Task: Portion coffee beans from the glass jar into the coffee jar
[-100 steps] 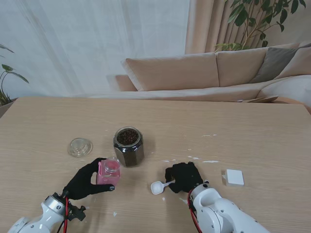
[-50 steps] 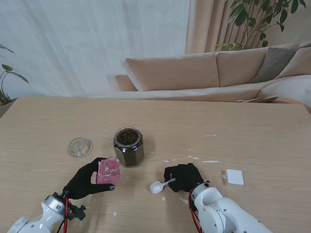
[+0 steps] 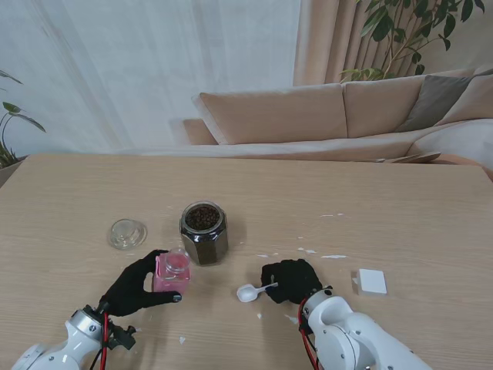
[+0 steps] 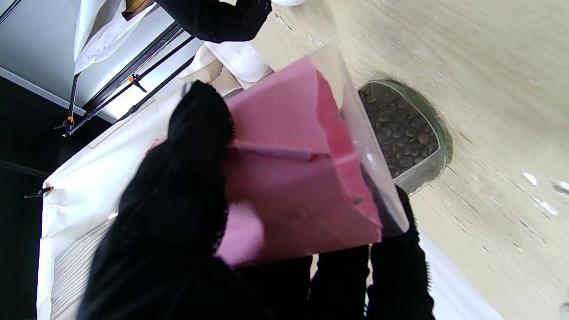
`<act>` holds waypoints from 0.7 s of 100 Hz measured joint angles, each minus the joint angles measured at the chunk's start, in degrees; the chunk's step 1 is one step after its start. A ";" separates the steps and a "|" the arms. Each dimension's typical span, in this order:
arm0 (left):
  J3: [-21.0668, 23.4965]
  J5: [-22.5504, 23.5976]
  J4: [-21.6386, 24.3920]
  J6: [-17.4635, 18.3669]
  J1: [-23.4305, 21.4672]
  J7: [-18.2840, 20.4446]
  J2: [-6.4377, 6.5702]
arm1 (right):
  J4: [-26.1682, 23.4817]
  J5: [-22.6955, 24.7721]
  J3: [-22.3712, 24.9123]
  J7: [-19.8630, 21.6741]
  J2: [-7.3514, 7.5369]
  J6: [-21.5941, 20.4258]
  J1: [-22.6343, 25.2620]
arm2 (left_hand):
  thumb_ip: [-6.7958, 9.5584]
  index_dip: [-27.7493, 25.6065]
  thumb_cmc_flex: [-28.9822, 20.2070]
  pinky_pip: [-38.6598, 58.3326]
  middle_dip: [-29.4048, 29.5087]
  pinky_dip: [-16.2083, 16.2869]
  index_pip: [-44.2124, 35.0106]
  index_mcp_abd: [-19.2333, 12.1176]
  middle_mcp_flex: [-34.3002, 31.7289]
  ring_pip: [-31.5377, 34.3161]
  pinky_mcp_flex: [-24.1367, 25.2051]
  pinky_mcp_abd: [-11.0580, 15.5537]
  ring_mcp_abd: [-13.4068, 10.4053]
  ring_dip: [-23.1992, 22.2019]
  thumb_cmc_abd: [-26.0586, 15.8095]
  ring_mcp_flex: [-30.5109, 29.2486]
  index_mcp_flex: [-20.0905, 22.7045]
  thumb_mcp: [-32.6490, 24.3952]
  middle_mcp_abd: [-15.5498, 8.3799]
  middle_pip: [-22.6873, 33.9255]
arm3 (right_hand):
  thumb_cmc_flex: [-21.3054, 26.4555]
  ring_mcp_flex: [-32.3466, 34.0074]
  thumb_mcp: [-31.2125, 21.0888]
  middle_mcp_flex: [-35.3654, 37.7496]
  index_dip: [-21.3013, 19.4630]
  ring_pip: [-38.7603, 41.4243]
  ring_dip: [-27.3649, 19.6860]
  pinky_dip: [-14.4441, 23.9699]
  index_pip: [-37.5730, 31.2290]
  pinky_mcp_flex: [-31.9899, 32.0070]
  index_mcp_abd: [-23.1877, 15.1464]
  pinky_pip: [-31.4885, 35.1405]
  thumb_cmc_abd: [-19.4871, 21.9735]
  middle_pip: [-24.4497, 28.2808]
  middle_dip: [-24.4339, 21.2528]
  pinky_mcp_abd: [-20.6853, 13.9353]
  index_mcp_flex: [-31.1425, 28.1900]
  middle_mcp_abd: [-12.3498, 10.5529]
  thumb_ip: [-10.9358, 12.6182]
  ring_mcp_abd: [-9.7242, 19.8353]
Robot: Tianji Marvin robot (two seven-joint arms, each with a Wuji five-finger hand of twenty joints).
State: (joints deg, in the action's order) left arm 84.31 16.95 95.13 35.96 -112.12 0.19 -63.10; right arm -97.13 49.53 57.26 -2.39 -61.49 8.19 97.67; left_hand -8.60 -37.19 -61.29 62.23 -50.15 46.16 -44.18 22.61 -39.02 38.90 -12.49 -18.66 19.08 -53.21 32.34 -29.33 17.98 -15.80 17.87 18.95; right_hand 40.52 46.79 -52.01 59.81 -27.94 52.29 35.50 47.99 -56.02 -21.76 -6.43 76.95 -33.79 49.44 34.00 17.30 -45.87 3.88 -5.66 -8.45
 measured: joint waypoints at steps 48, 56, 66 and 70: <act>0.16 -0.16 -0.14 0.10 0.06 -0.06 -0.03 | -3.20 -0.71 2.14 0.99 0.01 -1.94 1.59 | 0.00 0.00 0.00 0.00 0.00 0.01 0.00 0.00 0.00 0.00 0.00 0.00 0.00 0.00 0.00 0.01 0.00 -0.01 0.00 0.00 | -0.01 4.99 -0.46 2.45 0.65 7.96 2.48 2.21 0.76 -5.71 1.47 8.79 -0.53 0.99 0.40 0.65 -2.06 2.52 0.00 -1.58; 0.26 -0.21 -0.17 0.18 0.06 -0.08 -0.05 | -4.83 -0.09 2.83 1.23 0.02 -2.03 2.18 | 0.00 0.00 0.00 0.00 0.00 0.01 0.00 0.00 0.00 0.00 0.00 0.00 0.00 0.00 0.00 0.01 0.00 -0.01 0.00 0.00 | -0.02 5.64 -0.88 3.10 1.21 9.19 2.49 2.77 0.94 -6.72 1.51 10.13 -1.38 0.99 0.36 0.67 -2.74 2.79 0.00 -1.73; 0.37 -0.26 -0.21 0.24 0.06 -0.12 -0.06 | -7.35 1.14 3.93 2.37 0.06 -2.03 2.72 | 0.00 0.00 0.00 0.00 0.00 0.01 0.00 0.00 0.00 0.00 0.00 0.00 0.00 0.00 0.00 0.00 0.00 -0.01 0.00 0.00 | -0.02 6.38 -0.94 4.27 1.97 9.99 2.53 2.89 1.01 -7.54 1.51 10.94 -1.84 1.00 0.36 0.67 -3.49 2.88 0.00 -1.78; 0.39 -0.34 -0.23 0.25 0.06 -0.12 -0.06 | -8.31 1.47 4.33 2.84 0.07 -2.02 2.78 | 0.00 0.00 0.00 0.00 0.00 0.01 0.00 0.00 0.00 0.00 0.00 0.00 0.00 0.00 0.00 0.01 0.00 -0.01 0.00 0.00 | -0.02 6.38 -0.95 4.27 2.07 10.05 2.54 2.90 1.01 -7.70 1.51 11.25 -1.85 1.00 0.36 0.66 -3.50 2.89 0.00 -1.78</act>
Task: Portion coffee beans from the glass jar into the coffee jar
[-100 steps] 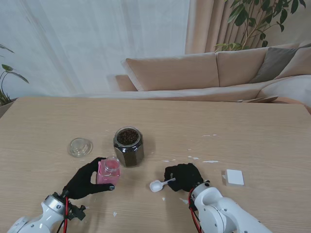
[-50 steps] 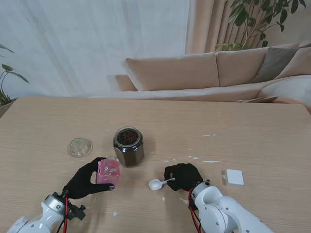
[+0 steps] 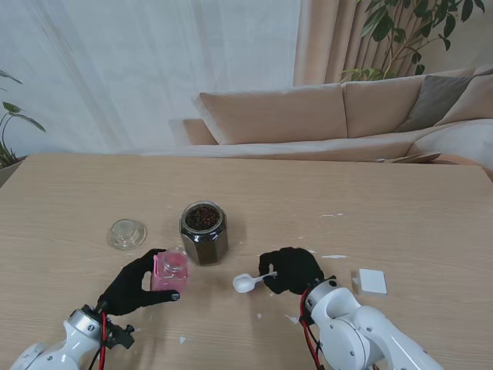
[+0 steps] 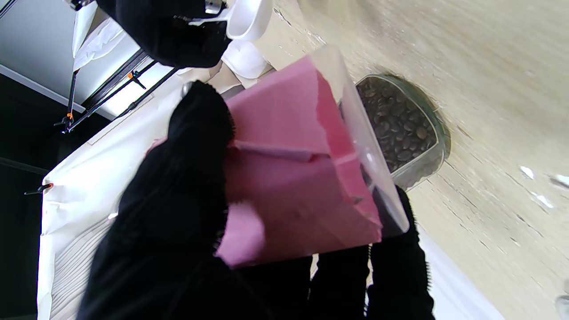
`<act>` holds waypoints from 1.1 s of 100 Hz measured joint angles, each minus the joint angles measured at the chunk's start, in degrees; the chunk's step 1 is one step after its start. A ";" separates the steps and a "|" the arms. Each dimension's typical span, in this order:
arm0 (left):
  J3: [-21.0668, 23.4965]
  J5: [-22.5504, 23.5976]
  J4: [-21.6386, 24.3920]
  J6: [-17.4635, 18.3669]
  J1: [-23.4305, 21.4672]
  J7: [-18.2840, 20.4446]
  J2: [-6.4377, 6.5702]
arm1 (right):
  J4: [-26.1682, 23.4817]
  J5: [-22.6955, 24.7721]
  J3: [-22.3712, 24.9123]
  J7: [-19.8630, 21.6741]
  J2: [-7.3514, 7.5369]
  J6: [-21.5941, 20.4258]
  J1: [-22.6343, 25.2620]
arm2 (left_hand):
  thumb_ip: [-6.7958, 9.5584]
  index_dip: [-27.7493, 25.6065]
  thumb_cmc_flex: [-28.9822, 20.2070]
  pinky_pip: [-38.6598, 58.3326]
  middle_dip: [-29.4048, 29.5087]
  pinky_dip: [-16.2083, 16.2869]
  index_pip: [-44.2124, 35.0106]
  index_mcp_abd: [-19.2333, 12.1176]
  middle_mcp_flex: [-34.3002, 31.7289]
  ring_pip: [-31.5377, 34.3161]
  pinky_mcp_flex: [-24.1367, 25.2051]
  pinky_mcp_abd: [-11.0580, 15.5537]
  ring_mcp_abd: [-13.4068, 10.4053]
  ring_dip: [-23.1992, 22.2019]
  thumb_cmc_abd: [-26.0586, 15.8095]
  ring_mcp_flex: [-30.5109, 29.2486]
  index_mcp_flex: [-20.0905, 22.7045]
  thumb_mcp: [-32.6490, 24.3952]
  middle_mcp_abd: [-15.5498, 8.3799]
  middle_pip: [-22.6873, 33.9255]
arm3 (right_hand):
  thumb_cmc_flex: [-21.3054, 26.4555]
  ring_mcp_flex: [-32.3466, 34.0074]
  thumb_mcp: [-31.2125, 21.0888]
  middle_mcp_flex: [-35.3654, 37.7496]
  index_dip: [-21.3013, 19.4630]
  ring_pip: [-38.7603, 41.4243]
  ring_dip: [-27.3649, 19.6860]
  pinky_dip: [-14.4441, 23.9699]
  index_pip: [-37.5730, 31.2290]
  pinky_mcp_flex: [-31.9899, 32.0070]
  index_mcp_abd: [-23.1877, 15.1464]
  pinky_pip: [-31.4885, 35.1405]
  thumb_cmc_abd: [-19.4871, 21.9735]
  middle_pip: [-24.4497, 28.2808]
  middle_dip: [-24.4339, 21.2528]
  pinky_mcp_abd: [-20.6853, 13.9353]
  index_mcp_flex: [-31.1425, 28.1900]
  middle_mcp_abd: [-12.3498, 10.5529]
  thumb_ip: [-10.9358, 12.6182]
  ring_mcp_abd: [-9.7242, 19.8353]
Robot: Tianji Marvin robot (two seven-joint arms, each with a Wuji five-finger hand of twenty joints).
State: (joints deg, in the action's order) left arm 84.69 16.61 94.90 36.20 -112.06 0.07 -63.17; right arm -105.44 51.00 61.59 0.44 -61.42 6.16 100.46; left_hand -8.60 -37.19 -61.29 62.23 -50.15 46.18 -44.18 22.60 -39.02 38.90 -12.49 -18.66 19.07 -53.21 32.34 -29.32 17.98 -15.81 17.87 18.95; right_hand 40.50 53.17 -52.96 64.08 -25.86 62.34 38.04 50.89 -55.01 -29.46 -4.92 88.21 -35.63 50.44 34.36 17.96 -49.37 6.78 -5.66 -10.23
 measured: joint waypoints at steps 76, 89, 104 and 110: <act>0.90 -0.94 -0.55 0.57 0.10 -0.21 -0.14 | -2.19 1.18 -4.33 -0.74 -0.51 4.06 -14.24 | 0.00 0.00 0.00 0.00 0.00 0.00 0.00 0.00 0.00 0.00 0.00 0.00 0.00 0.00 0.00 0.00 0.00 0.00 0.00 0.00 | 0.00 1.40 -0.03 1.21 0.84 2.98 0.63 1.30 -0.07 -2.47 1.66 3.08 0.33 1.50 0.71 0.72 -0.09 0.63 0.00 -1.16; 1.08 -0.94 -0.85 0.60 0.32 -0.53 -0.28 | 0.39 1.18 -6.72 -1.72 -0.88 4.06 -17.69 | 0.00 0.00 0.00 0.00 0.00 0.00 0.00 0.00 0.00 0.00 0.00 0.00 0.00 0.00 0.00 0.00 0.00 0.00 0.00 0.00 | 0.00 1.44 -0.03 1.21 0.84 3.02 0.65 1.32 -0.07 -2.60 1.66 3.10 0.33 1.53 0.77 0.72 -0.09 0.63 0.00 -1.16; 1.36 -0.96 -0.97 0.67 0.41 -0.75 -0.37 | 3.46 1.40 -9.73 -2.82 -1.16 3.90 -21.35 | 0.00 0.00 0.00 0.00 0.00 0.00 0.00 0.00 0.00 0.00 0.00 0.00 0.00 0.00 0.00 0.00 0.00 0.00 0.00 0.00 | 0.00 1.54 -0.03 1.21 0.84 3.03 0.65 1.33 -0.07 -2.72 1.65 3.12 0.33 1.53 0.85 0.72 -0.09 0.63 0.00 -1.16; 1.45 -0.96 -0.99 0.70 0.42 -0.91 -0.39 | 4.57 1.60 -10.87 -3.23 -1.30 3.89 -22.69 | 0.00 0.00 0.00 0.00 0.00 0.00 0.00 0.00 0.00 0.00 0.00 0.00 0.00 0.00 0.00 0.00 0.00 0.00 0.00 0.00 | 0.00 1.88 -0.03 1.21 0.84 3.06 0.65 1.33 -0.07 -2.80 1.64 3.13 0.33 1.54 0.86 0.72 -0.09 0.63 0.00 -1.18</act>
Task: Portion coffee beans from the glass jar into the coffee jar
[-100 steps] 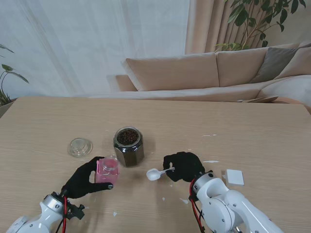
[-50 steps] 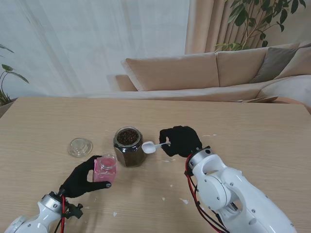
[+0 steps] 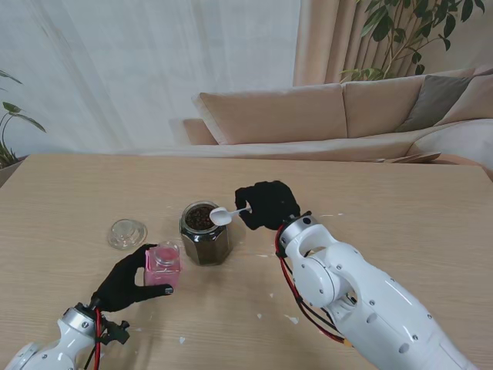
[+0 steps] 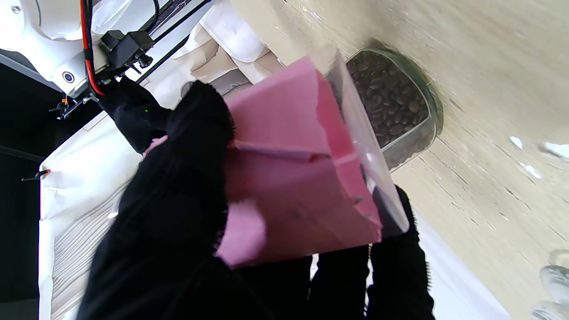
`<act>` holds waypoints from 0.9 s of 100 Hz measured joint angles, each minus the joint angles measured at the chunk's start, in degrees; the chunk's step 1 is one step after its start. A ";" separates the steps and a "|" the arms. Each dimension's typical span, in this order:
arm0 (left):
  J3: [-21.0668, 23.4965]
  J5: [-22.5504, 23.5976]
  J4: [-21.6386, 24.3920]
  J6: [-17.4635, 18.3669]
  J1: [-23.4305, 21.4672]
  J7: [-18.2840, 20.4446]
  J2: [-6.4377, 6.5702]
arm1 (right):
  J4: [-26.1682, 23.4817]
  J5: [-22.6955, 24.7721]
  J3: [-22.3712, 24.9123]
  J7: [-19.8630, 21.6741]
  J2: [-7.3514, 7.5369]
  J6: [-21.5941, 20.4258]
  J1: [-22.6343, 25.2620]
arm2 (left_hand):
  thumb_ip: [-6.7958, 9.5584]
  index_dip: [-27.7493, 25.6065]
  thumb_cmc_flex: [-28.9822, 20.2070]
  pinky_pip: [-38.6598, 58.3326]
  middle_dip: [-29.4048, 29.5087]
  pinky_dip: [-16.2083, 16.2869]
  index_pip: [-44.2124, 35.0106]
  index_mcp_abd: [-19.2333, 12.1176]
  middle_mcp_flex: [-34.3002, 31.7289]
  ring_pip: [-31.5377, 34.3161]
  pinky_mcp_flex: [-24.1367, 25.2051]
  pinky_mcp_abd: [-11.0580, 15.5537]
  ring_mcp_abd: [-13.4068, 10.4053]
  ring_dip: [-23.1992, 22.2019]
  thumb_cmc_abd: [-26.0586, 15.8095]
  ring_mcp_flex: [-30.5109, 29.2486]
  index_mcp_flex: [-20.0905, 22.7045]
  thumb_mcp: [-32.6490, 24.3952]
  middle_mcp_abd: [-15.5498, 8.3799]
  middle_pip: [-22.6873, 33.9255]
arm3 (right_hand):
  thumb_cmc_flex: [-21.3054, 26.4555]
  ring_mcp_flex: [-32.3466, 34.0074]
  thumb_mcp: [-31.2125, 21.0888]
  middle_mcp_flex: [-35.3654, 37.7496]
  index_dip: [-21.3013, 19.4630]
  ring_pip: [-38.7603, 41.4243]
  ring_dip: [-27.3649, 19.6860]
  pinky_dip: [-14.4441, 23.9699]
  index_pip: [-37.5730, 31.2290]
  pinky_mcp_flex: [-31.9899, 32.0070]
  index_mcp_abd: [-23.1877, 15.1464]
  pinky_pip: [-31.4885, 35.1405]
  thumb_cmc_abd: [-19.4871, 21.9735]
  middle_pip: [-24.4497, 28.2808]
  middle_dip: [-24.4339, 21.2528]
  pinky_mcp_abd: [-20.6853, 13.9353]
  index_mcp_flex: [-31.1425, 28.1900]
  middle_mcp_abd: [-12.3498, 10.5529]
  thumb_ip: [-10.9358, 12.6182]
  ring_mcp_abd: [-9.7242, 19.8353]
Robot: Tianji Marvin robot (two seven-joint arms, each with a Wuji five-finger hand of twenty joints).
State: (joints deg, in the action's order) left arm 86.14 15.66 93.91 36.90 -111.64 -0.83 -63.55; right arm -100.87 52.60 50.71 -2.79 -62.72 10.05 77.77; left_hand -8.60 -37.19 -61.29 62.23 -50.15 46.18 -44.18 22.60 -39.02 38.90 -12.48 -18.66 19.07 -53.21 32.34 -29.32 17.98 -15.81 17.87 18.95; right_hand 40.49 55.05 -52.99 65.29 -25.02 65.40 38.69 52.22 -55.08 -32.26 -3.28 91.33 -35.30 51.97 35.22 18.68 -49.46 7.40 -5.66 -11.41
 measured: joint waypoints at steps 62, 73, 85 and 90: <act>0.30 0.94 0.01 -1.71 0.07 -0.41 -0.12 | 10.61 4.50 -11.32 -6.38 -1.62 -0.02 -12.20 | 0.00 0.00 0.00 0.00 0.00 0.01 0.00 0.00 0.00 0.00 0.17 0.00 0.00 0.00 0.00 0.00 0.00 -0.01 0.00 0.00 | -0.04 1.02 -0.01 0.61 -0.01 0.53 0.00 0.00 0.00 -1.24 -0.10 0.61 0.00 0.49 0.27 -0.05 0.00 -0.68 0.00 0.02; 0.30 0.88 -0.01 -1.71 0.08 -0.40 -0.12 | 12.12 5.84 -13.56 -7.26 -1.77 0.10 -14.05 | 0.00 0.00 0.00 0.00 0.00 0.01 0.00 0.00 0.00 0.00 0.27 0.00 0.00 0.00 0.00 0.01 0.00 -0.01 0.00 0.00 | -0.68 1.04 -0.16 0.61 -0.01 0.54 0.00 0.00 -0.06 -1.26 -0.19 0.62 0.00 0.61 0.56 -0.07 -0.01 -1.13 0.00 0.06; 0.41 0.86 -0.04 -1.64 0.09 -0.51 -0.13 | 13.29 6.96 -15.66 -7.32 -1.91 0.23 -15.86 | 0.00 0.00 0.00 0.00 0.00 0.02 0.00 0.00 0.00 0.00 0.30 0.00 0.00 0.00 0.00 0.01 0.00 -0.01 0.00 0.00 | -0.68 1.05 -0.16 0.61 -0.01 0.54 0.00 0.00 -0.07 -1.26 -0.19 0.63 0.00 0.70 0.59 -0.07 -0.01 -1.15 0.00 0.07; 0.50 1.01 -0.10 -1.51 0.09 -0.90 -0.19 | 13.83 6.95 -16.50 -7.45 -2.03 0.40 -16.60 | 0.00 0.00 0.00 0.00 0.00 0.02 0.00 -0.01 0.00 0.00 0.30 0.00 0.00 0.00 0.00 0.01 0.00 -0.01 0.00 0.00 | -0.68 1.06 -0.16 0.61 -0.01 0.54 0.00 0.00 -0.08 -1.28 -0.19 0.63 0.00 0.71 0.60 -0.07 -0.01 -1.36 0.00 0.08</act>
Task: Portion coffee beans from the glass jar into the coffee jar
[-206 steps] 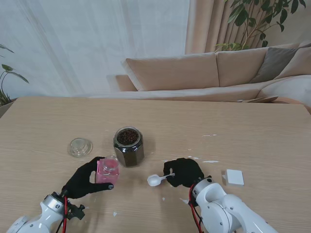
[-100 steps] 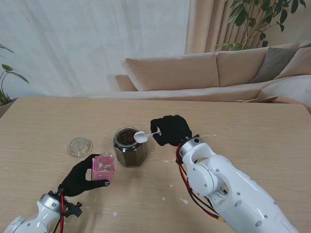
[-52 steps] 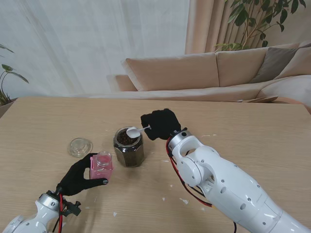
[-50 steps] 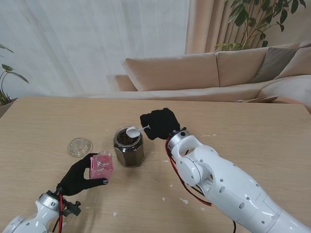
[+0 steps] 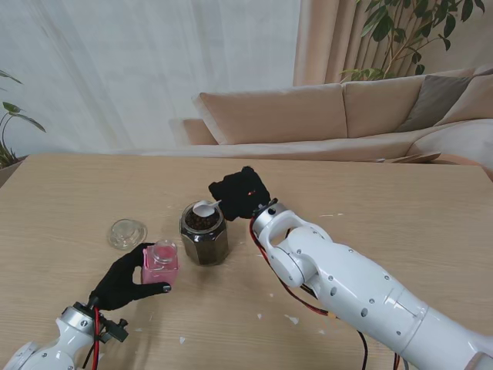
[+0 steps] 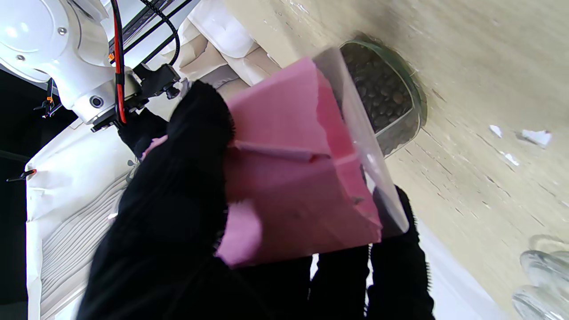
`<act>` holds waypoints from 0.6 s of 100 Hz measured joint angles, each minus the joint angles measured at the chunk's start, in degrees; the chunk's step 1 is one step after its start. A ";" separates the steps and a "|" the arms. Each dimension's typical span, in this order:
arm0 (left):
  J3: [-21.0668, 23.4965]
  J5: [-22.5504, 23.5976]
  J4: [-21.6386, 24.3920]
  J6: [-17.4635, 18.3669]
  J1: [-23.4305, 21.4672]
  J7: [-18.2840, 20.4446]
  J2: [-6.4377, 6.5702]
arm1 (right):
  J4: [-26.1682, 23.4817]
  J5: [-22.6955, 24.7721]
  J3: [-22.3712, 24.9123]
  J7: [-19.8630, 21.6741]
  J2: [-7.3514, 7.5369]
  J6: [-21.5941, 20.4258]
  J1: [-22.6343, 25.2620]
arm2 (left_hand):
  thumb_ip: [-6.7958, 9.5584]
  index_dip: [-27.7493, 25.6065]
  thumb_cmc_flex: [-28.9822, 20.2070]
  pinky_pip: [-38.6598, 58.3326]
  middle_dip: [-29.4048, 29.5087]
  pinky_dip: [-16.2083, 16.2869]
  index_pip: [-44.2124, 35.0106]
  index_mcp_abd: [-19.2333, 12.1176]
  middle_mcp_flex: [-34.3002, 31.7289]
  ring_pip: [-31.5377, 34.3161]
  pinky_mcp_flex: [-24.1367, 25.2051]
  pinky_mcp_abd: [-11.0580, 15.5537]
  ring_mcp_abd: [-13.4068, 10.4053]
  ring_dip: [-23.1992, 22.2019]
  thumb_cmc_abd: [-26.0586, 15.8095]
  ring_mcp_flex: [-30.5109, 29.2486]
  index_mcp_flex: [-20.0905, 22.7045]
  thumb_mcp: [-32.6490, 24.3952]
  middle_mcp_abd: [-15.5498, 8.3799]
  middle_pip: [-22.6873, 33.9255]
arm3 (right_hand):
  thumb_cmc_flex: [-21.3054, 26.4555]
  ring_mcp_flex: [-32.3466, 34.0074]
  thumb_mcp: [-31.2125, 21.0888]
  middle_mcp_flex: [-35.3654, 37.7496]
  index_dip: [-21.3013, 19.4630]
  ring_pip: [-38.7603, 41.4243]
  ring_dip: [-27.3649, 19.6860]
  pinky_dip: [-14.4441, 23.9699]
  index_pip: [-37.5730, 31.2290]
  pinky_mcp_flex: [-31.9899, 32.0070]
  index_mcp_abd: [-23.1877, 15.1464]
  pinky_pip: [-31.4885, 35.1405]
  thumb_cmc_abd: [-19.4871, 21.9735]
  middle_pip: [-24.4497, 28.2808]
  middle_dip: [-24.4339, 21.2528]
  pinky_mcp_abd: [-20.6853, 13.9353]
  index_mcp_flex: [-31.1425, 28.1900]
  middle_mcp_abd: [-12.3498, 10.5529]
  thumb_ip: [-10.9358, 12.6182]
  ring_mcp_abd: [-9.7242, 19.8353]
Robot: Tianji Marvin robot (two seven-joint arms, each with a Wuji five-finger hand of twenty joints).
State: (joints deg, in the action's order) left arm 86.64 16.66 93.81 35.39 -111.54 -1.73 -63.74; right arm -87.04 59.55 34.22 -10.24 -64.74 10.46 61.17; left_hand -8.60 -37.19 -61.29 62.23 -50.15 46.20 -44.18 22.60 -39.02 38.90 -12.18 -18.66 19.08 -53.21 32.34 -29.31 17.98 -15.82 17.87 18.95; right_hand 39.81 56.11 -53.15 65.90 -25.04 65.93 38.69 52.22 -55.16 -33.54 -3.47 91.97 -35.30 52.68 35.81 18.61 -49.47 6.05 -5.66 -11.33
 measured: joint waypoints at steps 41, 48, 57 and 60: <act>0.53 2.51 -0.99 0.74 0.57 -3.22 -0.69 | 2.93 2.13 -4.40 -0.70 -1.02 2.90 -4.18 | 0.00 0.00 0.00 0.00 0.00 0.01 0.00 0.00 0.00 0.00 0.04 0.00 0.00 0.00 0.00 0.01 0.00 0.00 0.00 0.00 | 0.00 0.61 0.00 0.00 0.00 0.08 0.00 0.00 0.00 -0.70 -0.04 0.06 0.00 0.61 0.23 -0.07 0.00 -0.64 0.00 0.18; 0.67 2.51 -1.06 0.88 0.58 -3.18 -0.69 | 3.02 2.44 -4.58 -0.28 -1.02 3.36 -4.44 | 0.00 0.00 0.00 0.00 0.00 0.01 0.00 0.00 0.00 0.00 0.04 0.00 0.00 0.00 0.00 0.01 0.00 0.00 0.00 0.00 | 0.00 0.61 0.00 0.00 0.00 0.09 0.00 0.00 0.00 -0.70 -0.04 0.06 0.00 0.62 0.34 -0.07 0.00 -0.67 0.00 0.18; 0.79 2.31 -1.15 1.01 0.60 -3.13 -0.69 | 3.33 2.75 -5.01 0.07 -1.01 3.80 -4.83 | 0.00 0.00 0.00 0.00 0.00 0.02 0.00 0.00 0.00 0.00 0.04 0.00 0.00 0.00 0.00 0.01 0.00 0.00 0.00 0.00 | 0.00 0.61 0.00 0.00 0.00 0.10 0.00 0.00 0.00 -1.13 -0.04 0.07 0.00 0.62 0.39 -0.09 0.00 -0.75 0.00 0.20; 0.82 2.21 -1.17 1.04 0.60 -3.10 -0.69 | 3.46 2.84 -5.21 0.26 -1.00 3.90 -5.01 | 0.00 0.00 0.00 0.00 0.00 0.02 0.00 0.00 0.00 0.00 0.04 0.00 0.00 0.00 0.00 0.01 0.00 0.00 0.00 0.00 | 0.00 0.61 0.00 0.00 0.00 0.10 0.00 0.00 0.00 -1.18 -0.04 0.09 0.00 0.62 0.43 -0.09 0.00 -0.75 0.00 0.20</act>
State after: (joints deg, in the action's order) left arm 87.45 18.87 92.64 36.44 -110.94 -4.83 -64.43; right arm -83.59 62.39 29.00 -9.98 -65.74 14.35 56.16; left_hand -8.60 -37.19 -61.29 62.23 -50.15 46.22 -44.18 22.60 -39.02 38.90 -12.14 -18.66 19.08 -53.21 32.34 -29.31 17.98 -15.82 17.87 18.95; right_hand 39.81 56.72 -53.15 65.90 -25.04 66.04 38.69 52.22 -55.16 -34.72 -3.51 92.06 -35.30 53.30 36.24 18.52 -49.47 5.29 -5.66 -11.13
